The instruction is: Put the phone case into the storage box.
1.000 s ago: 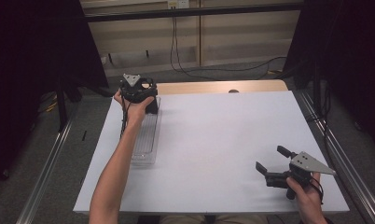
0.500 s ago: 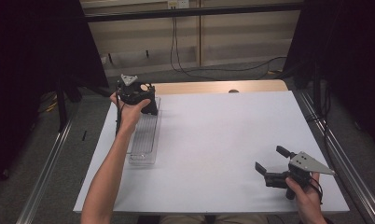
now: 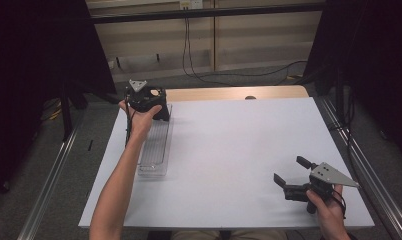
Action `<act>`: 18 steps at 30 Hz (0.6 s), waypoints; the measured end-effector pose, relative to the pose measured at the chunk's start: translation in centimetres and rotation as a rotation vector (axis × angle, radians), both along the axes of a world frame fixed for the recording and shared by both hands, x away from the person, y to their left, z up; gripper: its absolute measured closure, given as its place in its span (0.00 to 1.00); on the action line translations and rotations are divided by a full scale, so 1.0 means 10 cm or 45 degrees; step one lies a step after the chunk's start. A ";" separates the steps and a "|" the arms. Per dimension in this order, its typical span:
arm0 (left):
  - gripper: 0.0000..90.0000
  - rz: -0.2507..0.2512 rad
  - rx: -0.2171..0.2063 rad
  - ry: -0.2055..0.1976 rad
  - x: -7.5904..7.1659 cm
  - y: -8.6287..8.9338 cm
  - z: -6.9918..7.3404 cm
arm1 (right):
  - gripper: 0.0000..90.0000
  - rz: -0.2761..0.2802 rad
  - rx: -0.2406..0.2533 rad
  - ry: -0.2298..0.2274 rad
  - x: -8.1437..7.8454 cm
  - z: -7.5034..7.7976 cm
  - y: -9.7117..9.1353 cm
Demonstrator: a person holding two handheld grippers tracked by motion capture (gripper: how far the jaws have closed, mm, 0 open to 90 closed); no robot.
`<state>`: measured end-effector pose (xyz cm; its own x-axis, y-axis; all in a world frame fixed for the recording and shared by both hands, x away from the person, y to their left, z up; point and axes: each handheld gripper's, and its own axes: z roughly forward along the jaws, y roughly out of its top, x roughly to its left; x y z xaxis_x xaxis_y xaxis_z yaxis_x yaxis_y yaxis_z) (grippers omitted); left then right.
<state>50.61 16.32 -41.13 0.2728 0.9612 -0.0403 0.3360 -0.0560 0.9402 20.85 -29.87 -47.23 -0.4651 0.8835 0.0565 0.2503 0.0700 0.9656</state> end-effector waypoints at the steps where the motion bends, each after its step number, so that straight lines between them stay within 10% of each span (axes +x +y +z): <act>1: 0.15 -0.001 0.007 -0.010 0.00 0.00 0.00 | 0.00 -0.002 0.001 0.001 0.00 0.00 0.00; 18: 0.14 0.127 -0.079 0.021 0.03 0.00 -0.02 | 0.00 0.008 0.002 0.011 -0.01 0.00 0.01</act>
<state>50.88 16.34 -41.29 0.1744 0.9792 -0.1040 0.3527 0.0365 0.9350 20.79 -29.79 -47.22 -0.4699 0.8805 0.0622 0.2581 0.0697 0.9636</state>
